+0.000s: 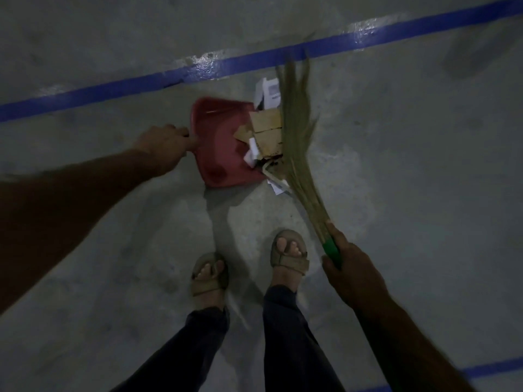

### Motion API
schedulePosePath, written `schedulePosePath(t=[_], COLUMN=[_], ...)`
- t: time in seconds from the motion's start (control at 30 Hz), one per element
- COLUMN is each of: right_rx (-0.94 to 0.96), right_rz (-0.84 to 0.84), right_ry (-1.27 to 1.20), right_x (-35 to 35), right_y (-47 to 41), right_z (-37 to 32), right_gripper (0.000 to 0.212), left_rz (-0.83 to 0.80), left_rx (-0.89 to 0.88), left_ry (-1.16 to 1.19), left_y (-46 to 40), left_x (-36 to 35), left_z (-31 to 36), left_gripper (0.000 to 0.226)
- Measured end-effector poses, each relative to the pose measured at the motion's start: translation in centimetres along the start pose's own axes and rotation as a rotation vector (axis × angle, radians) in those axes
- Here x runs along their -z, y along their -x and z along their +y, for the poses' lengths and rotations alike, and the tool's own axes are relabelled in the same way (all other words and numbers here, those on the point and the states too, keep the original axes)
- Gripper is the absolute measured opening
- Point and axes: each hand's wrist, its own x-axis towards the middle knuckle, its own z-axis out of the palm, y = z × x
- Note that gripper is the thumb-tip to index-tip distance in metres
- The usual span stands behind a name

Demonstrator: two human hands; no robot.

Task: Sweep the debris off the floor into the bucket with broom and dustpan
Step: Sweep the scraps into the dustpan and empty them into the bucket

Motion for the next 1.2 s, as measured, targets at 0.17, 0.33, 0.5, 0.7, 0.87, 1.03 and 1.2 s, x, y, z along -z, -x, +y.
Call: schedulePosePath(t=[0.17, 0.33, 0.5, 0.7, 0.87, 1.03, 1.2], right_rx=[-0.010, 0.005, 0.007, -0.010, 0.000, 0.011, -0.027], right_rz=[-0.071, -0.075, -0.140, -0.103, 0.007, 0.081, 0.173], right_ry=[0.008, -0.043, -0.062, 0.087, 0.142, 0.148, 0.166], right_x=[-0.9, -0.9, 0.6, 7.0, 12.8, 15.6, 13.3], right_y=[1.3, 6.3, 14.5, 25.9, 35.6, 44.8, 52.0], right_z=[-0.9, -0.4, -0.4, -2.6, -5.5, -8.3, -10.7], right_gripper=[0.076, 0.073, 0.072, 0.069, 0.074, 0.078, 0.071], left_rz=[0.038, 0.101, 0.137, 0.152, 0.203, 0.323, 0.414], left_rx=[0.064, 0.116, 0.180, 0.205, 0.225, 0.220, 0.181], left_ry=[0.185, 0.266, 0.296, 0.287, 0.301, 0.250, 0.203], left_y=[-0.2, 3.8, 11.0, 20.6, 28.3, 34.7, 40.3], left_x=[-2.0, -3.2, -1.2, 6.2, 15.6, 22.5, 25.5], left_z=[7.4, 12.1, 15.4, 18.9, 22.3, 24.4, 24.7], left_gripper=[0.035, 0.038, 0.042, 0.048, 0.052, 0.048, 0.052])
